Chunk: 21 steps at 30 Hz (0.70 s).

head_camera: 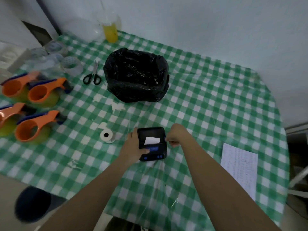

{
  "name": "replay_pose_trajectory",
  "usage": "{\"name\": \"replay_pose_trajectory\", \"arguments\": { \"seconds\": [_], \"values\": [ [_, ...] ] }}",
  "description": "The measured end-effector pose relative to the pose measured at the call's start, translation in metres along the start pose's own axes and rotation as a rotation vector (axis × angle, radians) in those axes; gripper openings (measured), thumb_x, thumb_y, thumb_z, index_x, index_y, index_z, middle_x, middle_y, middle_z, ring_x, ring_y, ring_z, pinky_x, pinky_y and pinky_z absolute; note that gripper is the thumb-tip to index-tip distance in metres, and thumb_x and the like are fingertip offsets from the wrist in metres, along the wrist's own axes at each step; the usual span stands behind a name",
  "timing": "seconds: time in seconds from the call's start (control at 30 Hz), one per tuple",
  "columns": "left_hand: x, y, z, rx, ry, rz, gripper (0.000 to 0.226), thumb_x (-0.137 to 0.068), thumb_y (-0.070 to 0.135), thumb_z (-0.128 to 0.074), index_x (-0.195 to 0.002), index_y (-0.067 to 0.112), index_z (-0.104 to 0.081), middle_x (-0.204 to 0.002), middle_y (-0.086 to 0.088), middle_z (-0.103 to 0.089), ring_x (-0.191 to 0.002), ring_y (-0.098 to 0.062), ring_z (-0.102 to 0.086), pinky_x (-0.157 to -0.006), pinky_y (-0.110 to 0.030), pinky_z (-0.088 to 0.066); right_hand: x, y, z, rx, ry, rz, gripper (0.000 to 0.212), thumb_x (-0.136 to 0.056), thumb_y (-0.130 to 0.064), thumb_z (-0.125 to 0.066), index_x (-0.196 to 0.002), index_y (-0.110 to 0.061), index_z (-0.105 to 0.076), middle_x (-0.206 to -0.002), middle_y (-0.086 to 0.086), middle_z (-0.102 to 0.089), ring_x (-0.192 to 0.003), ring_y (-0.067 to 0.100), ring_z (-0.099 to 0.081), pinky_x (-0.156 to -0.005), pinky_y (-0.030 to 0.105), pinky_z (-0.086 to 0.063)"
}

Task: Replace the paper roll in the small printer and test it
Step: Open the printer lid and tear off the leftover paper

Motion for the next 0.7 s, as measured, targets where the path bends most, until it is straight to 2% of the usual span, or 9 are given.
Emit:
{"name": "replay_pose_trajectory", "arguments": {
  "seconds": [0.1, 0.27, 0.4, 0.5, 0.57, 0.63, 0.7],
  "values": [
    [-0.001, 0.000, -0.001, -0.014, 0.002, 0.007, 0.103, -0.075, 0.023, -0.074, -0.147, 0.013, -0.001, -0.148, -0.017, -0.022, -0.131, -0.035, -0.038, -0.101, -0.046, -0.042, -0.005, 0.000, 0.000, 0.030, -0.013, -0.007, 0.034, -0.076, -0.002, -0.068, -0.058, -0.010, -0.040, -0.045, 0.009, -0.042, -0.041, 0.021, -0.042, -0.050, 0.030, -0.042],
    [-0.003, 0.000, -0.001, -0.018, 0.005, -0.027, 0.092, -0.073, 0.021, -0.074, -0.143, 0.014, -0.015, -0.140, -0.016, -0.030, -0.123, -0.035, -0.045, -0.096, -0.046, -0.045, -0.005, -0.001, 0.003, 0.051, 0.015, 0.005, 0.036, -0.074, 0.003, -0.060, -0.051, -0.012, -0.036, -0.041, 0.008, -0.039, -0.036, 0.021, -0.041, -0.046, 0.029, -0.040],
    [-0.001, 0.002, 0.000, -0.002, -0.006, -0.026, 0.102, -0.075, 0.018, -0.074, -0.147, 0.017, -0.002, -0.144, -0.015, -0.026, -0.126, -0.034, -0.044, -0.100, -0.045, -0.043, -0.002, -0.004, 0.004, 0.056, 0.009, -0.003, 0.025, -0.076, 0.001, -0.056, -0.056, -0.008, -0.045, -0.047, 0.011, -0.051, -0.043, 0.024, -0.056, -0.051, 0.030, -0.051],
    [-0.002, 0.002, 0.001, 0.002, -0.013, -0.031, 0.108, -0.072, 0.020, -0.076, -0.147, 0.020, 0.002, -0.144, -0.015, -0.026, -0.126, -0.034, -0.044, -0.098, -0.046, -0.044, 0.001, -0.004, 0.004, 0.010, -0.042, -0.003, 0.026, -0.077, 0.002, -0.061, -0.058, -0.009, -0.045, -0.051, 0.011, -0.051, -0.042, 0.021, -0.053, -0.045, 0.029, -0.048],
    [-0.002, 0.000, 0.003, 0.010, -0.029, -0.034, 0.111, -0.069, 0.023, -0.078, -0.147, 0.021, 0.001, -0.142, -0.014, -0.029, -0.127, -0.033, -0.041, -0.097, -0.047, -0.044, 0.004, -0.003, 0.002, 0.017, -0.038, 0.045, 0.027, -0.076, 0.001, -0.063, -0.057, -0.006, -0.046, -0.053, 0.012, -0.052, -0.043, 0.022, -0.052, -0.048, 0.032, -0.051],
    [-0.002, 0.001, 0.005, 0.015, -0.039, -0.036, 0.114, -0.066, 0.026, -0.080, -0.147, 0.019, 0.000, -0.142, -0.013, -0.030, -0.130, -0.031, -0.038, -0.096, -0.048, -0.045, 0.007, 0.001, 0.002, 0.046, 0.035, 0.142, 0.016, -0.077, -0.004, -0.064, -0.065, 0.003, -0.057, -0.065, 0.019, -0.061, -0.056, 0.023, -0.056, -0.062, 0.039, -0.054],
    [-0.002, 0.001, 0.007, 0.010, -0.041, -0.038, 0.116, -0.064, 0.027, -0.081, -0.147, 0.017, 0.000, -0.142, -0.013, -0.031, -0.130, -0.030, -0.036, -0.095, -0.047, -0.045, 0.016, 0.008, 0.000, 0.012, 0.177, 0.261, 0.014, -0.080, -0.011, -0.064, -0.088, 0.000, -0.066, -0.086, 0.016, -0.068, -0.072, 0.020, -0.056, -0.068, 0.033, -0.049]
  ]
}}
Point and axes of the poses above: each hand's wrist, its own x-axis away from the middle knuckle, its own z-axis out of the back of the hand, y = z × x, the point moved 6 cm from there along -x, towards the middle knuckle
